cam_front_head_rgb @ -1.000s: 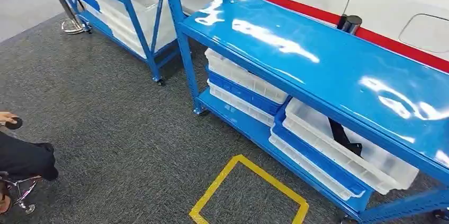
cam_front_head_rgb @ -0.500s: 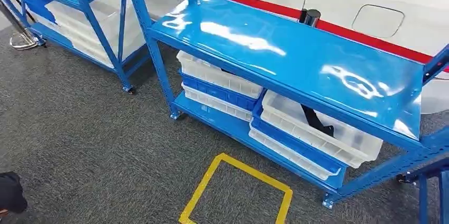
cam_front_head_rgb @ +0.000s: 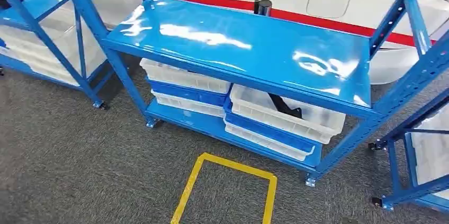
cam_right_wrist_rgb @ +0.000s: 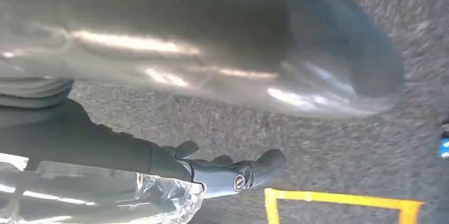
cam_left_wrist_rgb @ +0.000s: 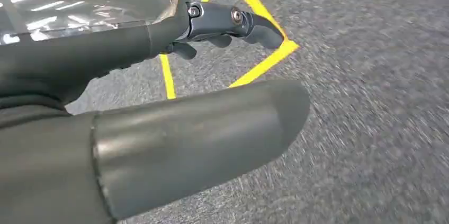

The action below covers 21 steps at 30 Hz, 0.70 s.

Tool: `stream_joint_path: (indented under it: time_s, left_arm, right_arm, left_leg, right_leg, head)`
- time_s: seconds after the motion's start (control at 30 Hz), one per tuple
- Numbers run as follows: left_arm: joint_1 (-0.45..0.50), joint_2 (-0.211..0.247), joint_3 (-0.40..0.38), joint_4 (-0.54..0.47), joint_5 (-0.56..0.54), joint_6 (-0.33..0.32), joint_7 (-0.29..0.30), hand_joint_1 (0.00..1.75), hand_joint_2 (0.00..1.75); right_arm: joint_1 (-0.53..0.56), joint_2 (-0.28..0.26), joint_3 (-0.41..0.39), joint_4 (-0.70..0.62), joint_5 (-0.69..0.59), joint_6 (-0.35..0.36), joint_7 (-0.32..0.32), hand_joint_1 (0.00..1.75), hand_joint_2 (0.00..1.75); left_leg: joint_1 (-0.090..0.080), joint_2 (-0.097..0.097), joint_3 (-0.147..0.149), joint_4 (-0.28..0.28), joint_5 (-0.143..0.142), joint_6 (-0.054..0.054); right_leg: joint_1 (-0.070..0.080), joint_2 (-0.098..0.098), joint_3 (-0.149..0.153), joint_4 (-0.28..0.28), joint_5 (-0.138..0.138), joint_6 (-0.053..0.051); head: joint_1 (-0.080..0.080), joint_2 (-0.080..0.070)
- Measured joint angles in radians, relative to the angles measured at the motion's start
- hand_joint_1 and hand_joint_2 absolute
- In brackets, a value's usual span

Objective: Take the parts from the cabinet and place them on the table.

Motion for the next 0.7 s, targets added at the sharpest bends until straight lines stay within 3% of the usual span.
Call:
stream_joint_path:
  time_s: [0.03, 0.07, 0.1, 0.13, 0.2, 0.23, 0.27, 0.3, 0.33, 0.4, 0.43, 0.47, 0.5, 0.57, 0.6, 0.63, 0.67, 0.7]
  left_arm:
    - [0.002, 0.0, 0.0, 0.0, 0.003, 0.0, 0.0, 0.0, 0.0]
    - [0.004, 0.0, 0.001, 0.0, 0.005, 0.0, 0.0, 0.0, 0.0]
    - [0.005, 0.0, 0.001, 0.0, 0.005, 0.0, 0.0, 0.0, 0.0]
    - [0.005, 0.001, 0.001, 0.0, 0.005, 0.0, 0.0, 0.0, 0.0]
    - [0.005, 0.001, 0.001, 0.0, 0.005, 0.0, 0.001, 0.0, 0.0]
    - [0.005, 0.001, 0.001, 0.0, 0.005, 0.0, 0.001, 0.0, 0.0]
    - [0.005, 0.002, 0.001, 0.0, 0.006, 0.0, 0.001, 0.0, 0.0]
    - [0.005, 0.001, 0.001, 0.0, 0.006, 0.001, 0.001, 0.0, 0.0]
    - [0.005, 0.001, 0.001, 0.0, 0.006, 0.001, 0.001, 0.0, 0.0]
    - [0.003, 0.002, 0.001, 0.0, 0.007, 0.002, 0.003, 0.0, 0.0]
    - [0.002, -0.001, 0.002, 0.0, 0.007, 0.002, 0.003, 0.0, 0.0]
    - [0.001, -0.001, 0.001, 0.0, 0.007, 0.002, 0.003, 0.0, 0.0]
    - [0.002, 0.001, 0.002, 0.0, 0.007, 0.002, 0.003, 0.0, 0.0]
    - [0.005, 0.002, 0.002, 0.0, 0.007, 0.002, 0.003, 0.0, 0.0]
    - [0.005, 0.002, 0.003, 0.0, 0.007, 0.002, 0.003, 0.0, 0.0]
    - [0.005, 0.002, 0.003, 0.0, 0.007, 0.002, 0.003, 0.0, 1.75]
    - [0.005, 0.002, 0.003, 0.0, 0.007, 0.002, 0.003, 0.0, 1.75]
    - [0.004, 0.001, 0.003, 0.0, 0.007, 0.001, 0.003, 0.0, 1.75]
  right_arm:
    - [-0.003, 0.0, 0.0, 0.0, 0.001, 0.0, 0.0, 0.0, 0.0]
    - [-0.003, 0.0, 0.0, 0.0, 0.003, 0.0, 0.0, 0.0, 0.0]
    - [-0.001, 0.0, 0.0, 0.0, 0.003, 0.0, 0.0, 0.0, 0.0]
    - [0.001, 0.0, 0.0, 0.0, 0.004, 0.0, 0.0, 0.0, 0.0]
    - [0.002, 0.002, 0.0, 0.0, 0.007, 0.0, 0.001, 0.0, 0.0]
    - [0.001, 0.003, 0.0, 0.0, 0.01, 0.0, 0.002, 0.0, 0.0]
    - [0.0, 0.003, 0.0, 0.0, 0.011, 0.0, 0.002, 0.0, 0.0]
    - [-0.004, 0.003, 0.0, 0.0, 0.012, 0.0, 0.002, 0.0, 0.0]
    - [-0.004, 0.003, 0.0, 0.0, 0.014, 0.002, 0.002, 0.0, 0.0]
    - [0.0, 0.003, 0.0, 0.0, 0.015, 0.003, 0.003, 0.0, 0.0]
    - [0.001, 0.004, 0.0, 0.001, 0.015, 0.003, 0.003, 0.0, 0.0]
    - [0.003, 0.004, 0.0, 0.001, 0.014, 0.003, 0.003, 0.0, 0.0]
    - [-0.001, 0.005, 0.0, 0.001, 0.015, 0.003, 0.003, 0.0, 0.0]
    - [-0.006, 0.003, 0.0, 0.001, 0.015, 0.003, 0.003, 0.0, 0.0]
    - [-0.004, 0.003, 0.0, 0.001, 0.015, 0.003, 0.003, 0.0, 0.0]
    - [0.0, 0.003, 0.0, 0.001, 0.015, 0.003, 0.004, 0.0, 0.0]
    - [0.002, 0.003, 0.0, 0.001, 0.016, 0.004, 0.004, 0.0, 0.0]
    - [0.002, 0.001, 0.0, 0.001, 0.017, 0.006, 0.004, 0.0, 0.0]
  left_leg:
    - [0.001, -0.014, -0.042, 0.092, -0.047, -0.002]
    - [0.001, -0.019, -0.077, 0.167, -0.076, -0.003]
    - [0.001, -0.02, -0.096, 0.203, -0.08, -0.003]
    - [0.001, -0.02, -0.092, 0.192, -0.06, -0.002]
    - [0.004, -0.027, -0.026, 0.051, 0.033, 0.003]
    - [0.009, -0.054, 0.017, -0.042, 0.077, 0.005]
    - [0.014, -0.123, 0.038, -0.092, 0.079, 0.006]
    - [0.011, -0.121, 0.035, -0.1, 0.08, 0.006]
    - [0.006, -0.106, 0.034, -0.098, 0.081, 0.009]
    - [-0.002, -0.084, 0.032, -0.099, 0.086, 0.025]
    - [0.009, -0.067, 0.033, -0.113, 0.098, 0.04]
    - [0.004, -0.057, 0.032, -0.116, 0.1, 0.046]
    - [0.003, -0.042, 0.03, -0.116, 0.102, 0.053]
    - [-0.001, -0.007, 0.025, -0.116, 0.102, 0.054]
    - [-0.001, 0.008, 0.024, -0.115, 0.102, 0.054]
    - [-0.001, 0.021, 0.025, -0.115, 0.102, 0.053]
    - [-0.001, 0.033, 0.026, -0.115, 0.102, 0.053]
    - [0.0, 0.045, 0.028, -0.115, 0.1, 0.051]
  right_leg:
    - [0.001, 0.014, -0.005, 0.0, 0.001, -0.001]
    - [0.004, 0.028, -0.008, 0.001, 0.003, -0.004]
    - [0.004, 0.04, -0.009, 0.001, 0.003, -0.003]
    - [0.004, 0.053, -0.009, 0.002, 0.004, -0.002]
    - [0.002, 0.082, -0.006, 0.004, 0.005, 0.001]
    - [0.002, 0.095, -0.005, 0.005, 0.006, 0.003]
    - [0.002, 0.104, -0.01, 0.005, 0.008, 0.008]
    - [0.013, 0.116, -0.016, 0.009, 0.01, 0.016]
    - [0.008, 0.125, -0.023, 0.007, 0.015, 0.024]
    - [0.001, 0.148, -0.034, 0.0, 0.025, 0.04]
    - [0.006, 0.133, -0.043, 0.011, 0.022, 0.042]
    - [0.008, 0.075, -0.058, 0.037, 0.005, 0.038]
    - [0.009, 0.047, -0.089, 0.096, -0.029, 0.03]
    - [0.01, 0.032, -0.169, 0.272, -0.101, 0.023]
    - [0.009, 0.03, -0.189, 0.325, -0.115, 0.027]
    - [0.008, 0.028, -0.184, 0.327, -0.111, 0.035]
    - [0.006, 0.025, -0.155, 0.283, -0.093, 0.045]
    - [0.005, 0.016, -0.104, 0.194, -0.062, 0.056]
  head:
    - [0.0, 0.0]
    - [0.0, 0.0]
    - [0.0, 0.0]
    - [0.0, 0.0]
    - [0.0, 0.0]
    - [0.0, 0.0]
    - [0.0, 0.0]
    - [0.001, 0.0]
    - [0.001, 0.0]
    - [0.0, 0.0]
    - [0.001, 0.0]
    - [0.002, 0.0]
    - [0.01, 0.0]
    - [0.011, 0.0]
    - [0.011, 0.0]
    - [0.011, 0.0]
    - [0.011, 0.0]
    - [0.011, 0.0]
